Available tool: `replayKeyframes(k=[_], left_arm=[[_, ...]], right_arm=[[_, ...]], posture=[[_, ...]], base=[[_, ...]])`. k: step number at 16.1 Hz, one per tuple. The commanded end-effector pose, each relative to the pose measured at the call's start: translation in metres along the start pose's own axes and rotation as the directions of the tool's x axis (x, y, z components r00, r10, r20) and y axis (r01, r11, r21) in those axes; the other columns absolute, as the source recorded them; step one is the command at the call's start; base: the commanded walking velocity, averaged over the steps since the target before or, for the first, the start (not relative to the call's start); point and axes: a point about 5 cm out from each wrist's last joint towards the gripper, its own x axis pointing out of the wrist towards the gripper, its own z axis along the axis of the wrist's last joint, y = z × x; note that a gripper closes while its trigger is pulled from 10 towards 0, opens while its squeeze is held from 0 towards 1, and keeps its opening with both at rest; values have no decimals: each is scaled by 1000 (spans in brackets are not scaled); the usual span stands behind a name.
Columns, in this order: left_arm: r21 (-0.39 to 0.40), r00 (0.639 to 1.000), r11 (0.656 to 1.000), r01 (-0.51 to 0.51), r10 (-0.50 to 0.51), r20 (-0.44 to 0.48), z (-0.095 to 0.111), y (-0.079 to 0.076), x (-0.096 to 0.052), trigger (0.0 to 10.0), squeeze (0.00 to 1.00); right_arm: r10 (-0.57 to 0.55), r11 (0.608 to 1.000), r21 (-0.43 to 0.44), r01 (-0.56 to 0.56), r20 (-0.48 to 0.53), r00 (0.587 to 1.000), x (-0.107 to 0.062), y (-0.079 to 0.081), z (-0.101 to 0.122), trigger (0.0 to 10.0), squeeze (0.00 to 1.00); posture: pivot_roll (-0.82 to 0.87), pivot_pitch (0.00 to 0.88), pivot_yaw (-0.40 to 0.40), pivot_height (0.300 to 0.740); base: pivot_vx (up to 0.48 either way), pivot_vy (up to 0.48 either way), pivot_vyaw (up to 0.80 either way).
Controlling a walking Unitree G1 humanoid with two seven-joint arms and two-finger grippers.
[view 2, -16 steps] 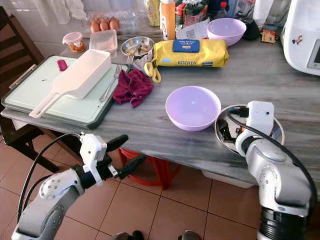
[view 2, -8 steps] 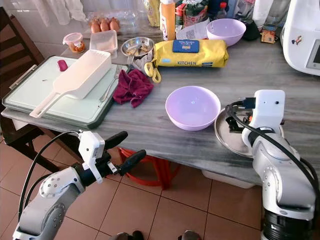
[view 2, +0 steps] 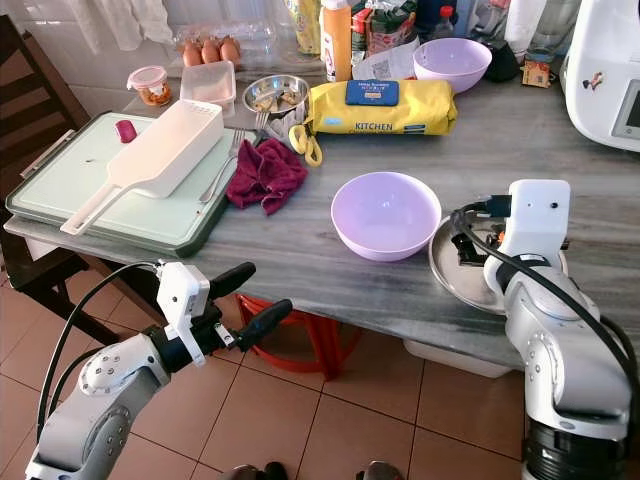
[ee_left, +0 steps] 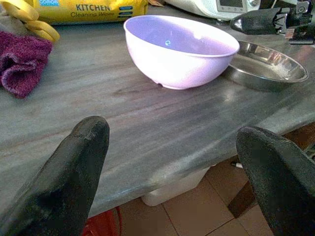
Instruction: Setting the table
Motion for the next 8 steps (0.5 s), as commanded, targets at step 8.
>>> replayKeyframes(k=[8], left_arm=[[19, 955, 959, -282, 279, 98, 18, 39, 8, 10000, 0]], right_arm=[[111, 994, -66, -92, 372, 922, -42, 53, 38, 10000, 0]], posture=[[-203, 99, 107, 740]], base=[[0, 0, 0]])
